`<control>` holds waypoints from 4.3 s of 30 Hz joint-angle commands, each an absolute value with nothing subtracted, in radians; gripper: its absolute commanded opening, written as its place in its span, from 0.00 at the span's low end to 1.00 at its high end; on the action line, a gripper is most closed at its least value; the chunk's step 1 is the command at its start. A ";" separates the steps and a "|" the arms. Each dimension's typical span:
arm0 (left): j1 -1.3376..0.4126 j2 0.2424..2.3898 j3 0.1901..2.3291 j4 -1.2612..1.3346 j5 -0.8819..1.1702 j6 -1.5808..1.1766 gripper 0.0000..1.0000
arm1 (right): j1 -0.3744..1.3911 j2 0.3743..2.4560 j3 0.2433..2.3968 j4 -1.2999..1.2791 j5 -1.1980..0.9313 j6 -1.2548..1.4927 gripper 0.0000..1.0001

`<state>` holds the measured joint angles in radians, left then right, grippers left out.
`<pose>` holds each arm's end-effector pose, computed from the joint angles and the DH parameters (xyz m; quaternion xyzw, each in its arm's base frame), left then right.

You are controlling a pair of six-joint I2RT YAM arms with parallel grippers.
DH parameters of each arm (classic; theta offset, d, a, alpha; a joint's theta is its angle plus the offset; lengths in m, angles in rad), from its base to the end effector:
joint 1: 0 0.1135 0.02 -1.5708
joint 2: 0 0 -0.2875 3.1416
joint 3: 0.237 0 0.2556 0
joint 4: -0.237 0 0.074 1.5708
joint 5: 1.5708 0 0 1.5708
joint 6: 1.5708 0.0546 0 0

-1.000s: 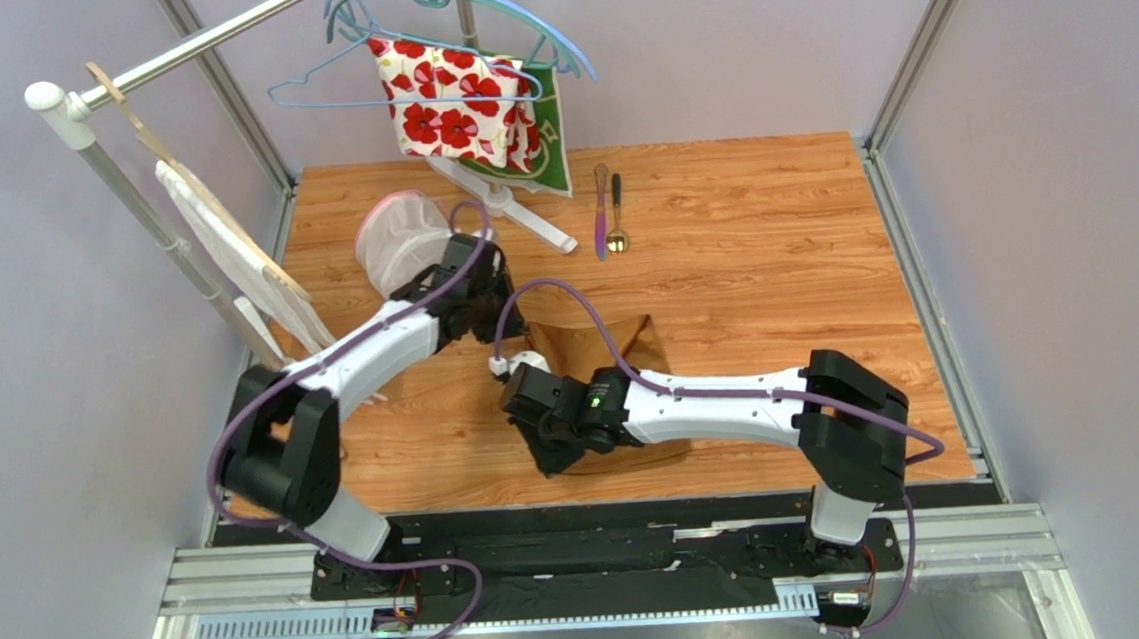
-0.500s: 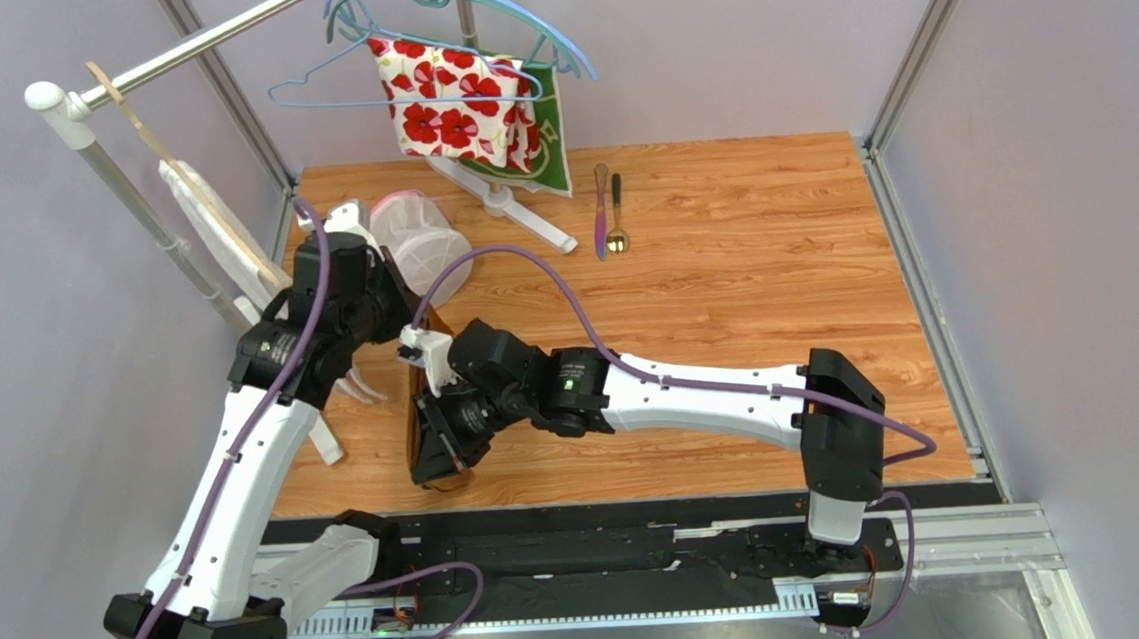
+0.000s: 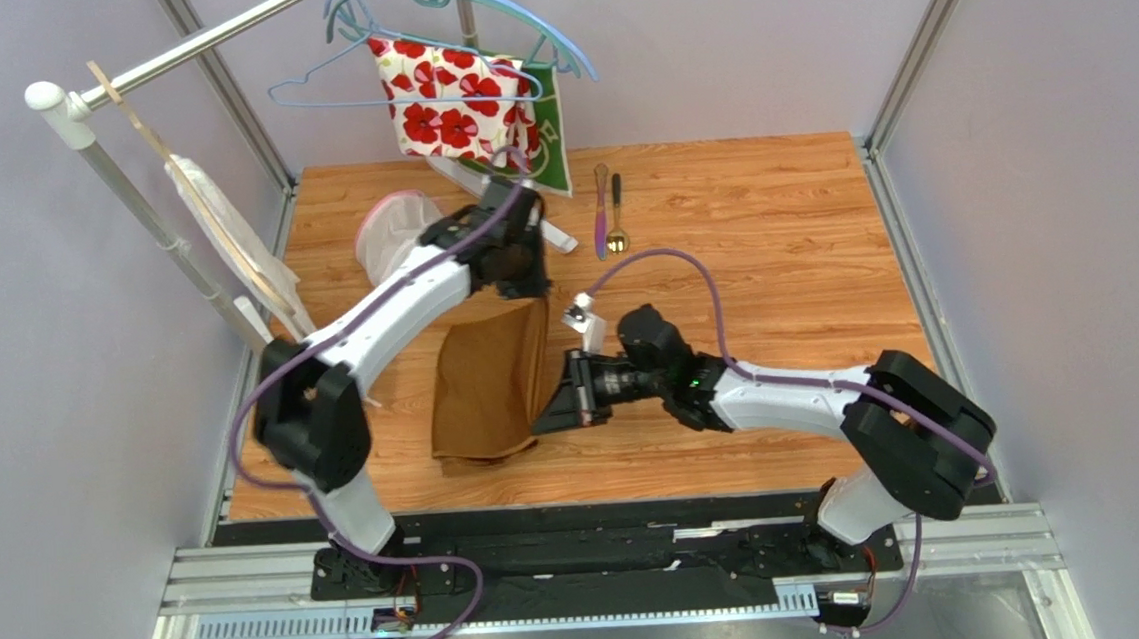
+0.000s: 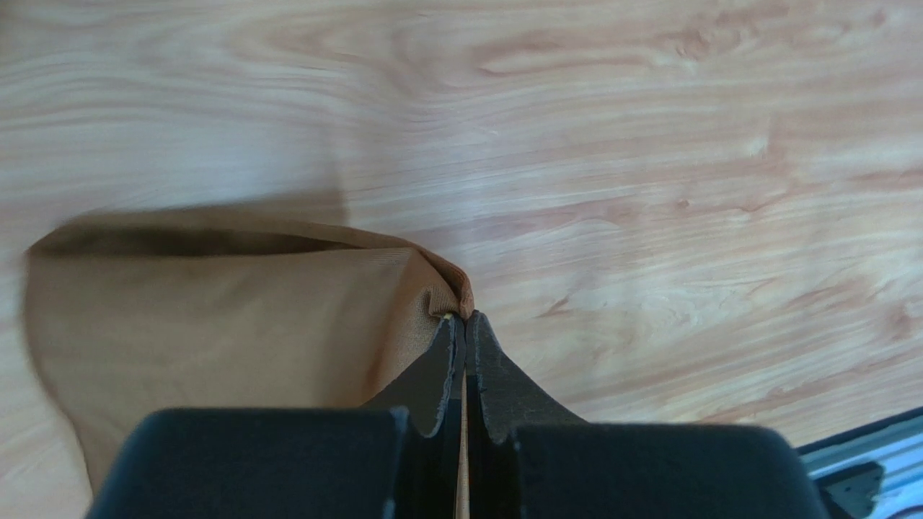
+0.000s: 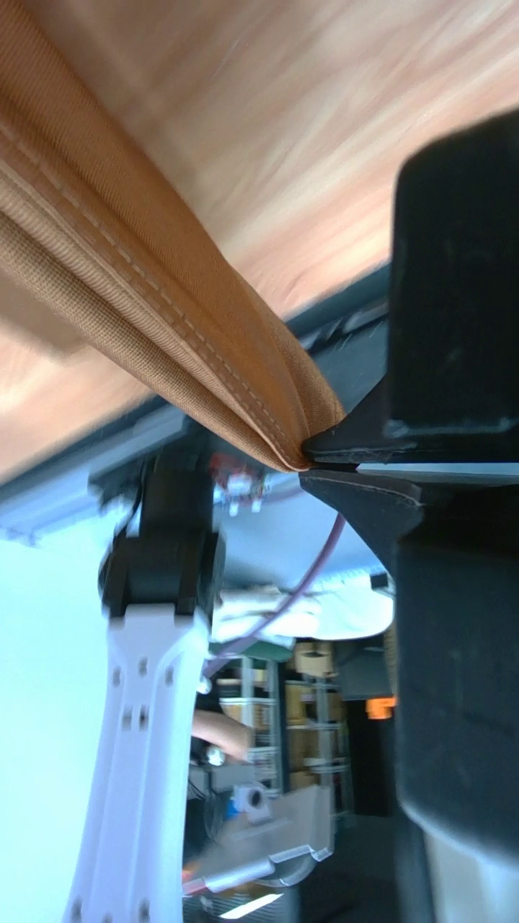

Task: Fold the napkin into a case and place the utensils inside
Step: Turn over the upper triangle folded napkin at the center of the board, then smooth out the lower triangle-folded napkin at the center of the board.

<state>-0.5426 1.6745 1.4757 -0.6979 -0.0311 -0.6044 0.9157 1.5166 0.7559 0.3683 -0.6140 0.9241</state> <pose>0.3309 -0.1976 0.3088 -0.0343 0.9430 -0.1671 0.2857 0.1794 0.2851 0.2274 -0.1646 0.7932 0.5736 0.1211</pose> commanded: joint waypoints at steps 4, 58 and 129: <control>-0.660 1.980 1.687 -0.480 -0.006 -0.641 0.00 | 0.715 1.332 0.463 0.485 -0.772 0.893 0.00; -1.015 1.890 1.356 -0.291 0.098 -0.623 0.51 | 0.147 1.776 1.158 -0.362 -0.518 0.532 0.34; -1.097 2.019 1.571 -0.463 0.181 -0.687 0.00 | 0.120 1.971 1.417 -0.515 -0.591 0.425 0.00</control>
